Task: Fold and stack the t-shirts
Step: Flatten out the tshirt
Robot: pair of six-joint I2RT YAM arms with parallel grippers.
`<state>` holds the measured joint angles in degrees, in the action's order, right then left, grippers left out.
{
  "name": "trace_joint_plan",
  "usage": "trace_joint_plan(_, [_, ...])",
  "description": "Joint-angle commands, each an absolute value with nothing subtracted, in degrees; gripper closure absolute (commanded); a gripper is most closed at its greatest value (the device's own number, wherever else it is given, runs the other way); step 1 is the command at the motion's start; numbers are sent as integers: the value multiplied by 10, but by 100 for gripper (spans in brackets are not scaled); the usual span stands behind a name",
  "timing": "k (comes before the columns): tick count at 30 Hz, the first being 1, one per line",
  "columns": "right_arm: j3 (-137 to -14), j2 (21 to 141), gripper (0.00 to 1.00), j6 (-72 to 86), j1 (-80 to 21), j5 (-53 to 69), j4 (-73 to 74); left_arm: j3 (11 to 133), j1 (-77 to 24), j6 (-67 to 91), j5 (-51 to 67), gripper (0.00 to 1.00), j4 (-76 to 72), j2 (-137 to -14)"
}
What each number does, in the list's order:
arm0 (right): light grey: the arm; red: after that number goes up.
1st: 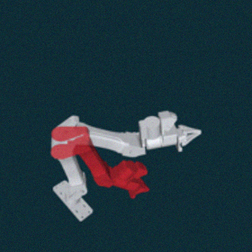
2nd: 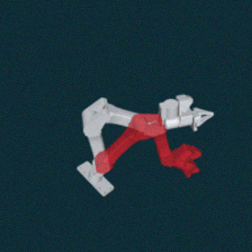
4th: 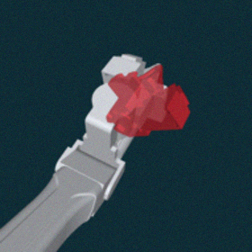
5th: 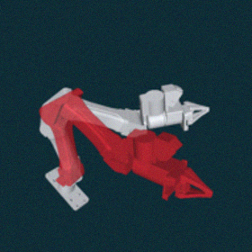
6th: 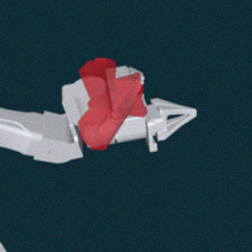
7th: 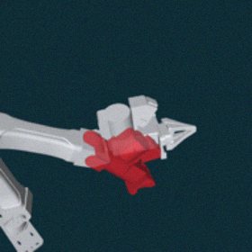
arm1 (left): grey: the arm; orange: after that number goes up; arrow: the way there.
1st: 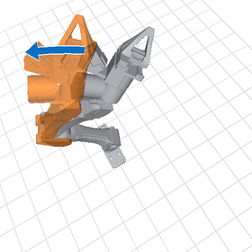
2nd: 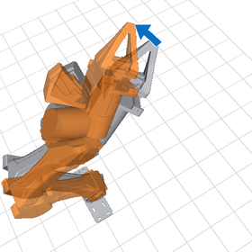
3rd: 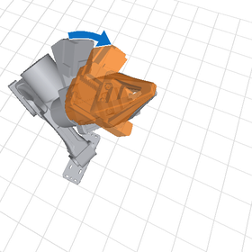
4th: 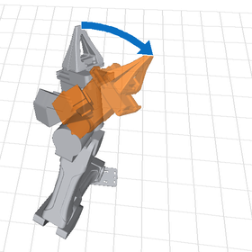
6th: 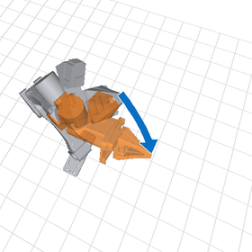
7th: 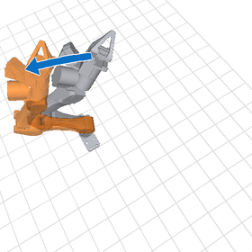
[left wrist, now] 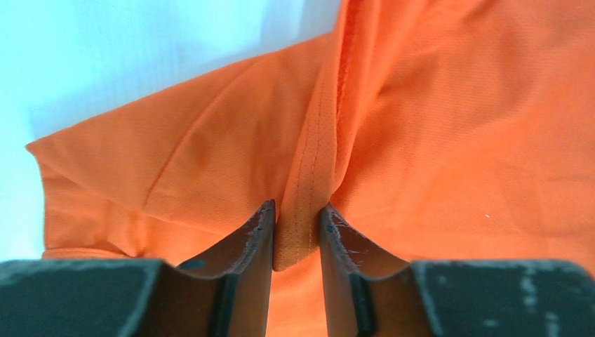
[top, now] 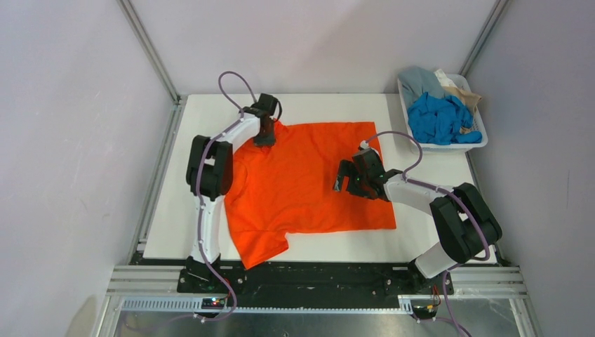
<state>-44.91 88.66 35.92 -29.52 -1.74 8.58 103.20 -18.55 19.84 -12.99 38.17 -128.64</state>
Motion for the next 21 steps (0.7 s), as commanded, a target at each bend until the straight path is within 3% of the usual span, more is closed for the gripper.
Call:
trace_joint_plan(1, [-431, 916, 1, 362, -287, -65, 145, 1059, -163, 189, -155, 73, 386, -1264])
trace_joint_plan(3, [-432, 916, 1, 363, -286, -70, 146, 1070, -155, 182, -154, 89, 386, -1264])
trace_joint_plan(5, [-432, 918, 1, 362, -285, -75, 148, 1089, -146, 177, -174, 99, 386, -1271])
trace_joint_plan(10, [-432, 918, 1, 359, -277, -80, 154, 1205, -115, 138, -194, 100, 389, -1333])
trace_joint_plan(12, [-432, 918, 1, 356, -276, -79, 153, 1275, -95, 140, -169, 94, 393, -1360])
trace_joint_plan(14, [-432, 917, 1, 352, -275, -75, 151, 1348, -70, 155, -153, 72, 393, -1388])
trace_joint_plan(15, [-432, 914, 1, 352, -275, -74, 152, 1368, -53, 165, -145, 27, 393, -1402])
trace_joint_plan(16, [-432, 912, 1, 352, -275, -72, 153, 1401, -45, 170, -142, 14, 392, -1406])
trace_joint_plan(17, [-432, 908, 1, 352, -276, -71, 154, 1415, -32, 177, -136, 4, 392, -1409])
trace_joint_plan(21, [-431, 890, 1, 350, -277, -70, 152, 1419, -21, 175, -125, 0, 392, -1357])
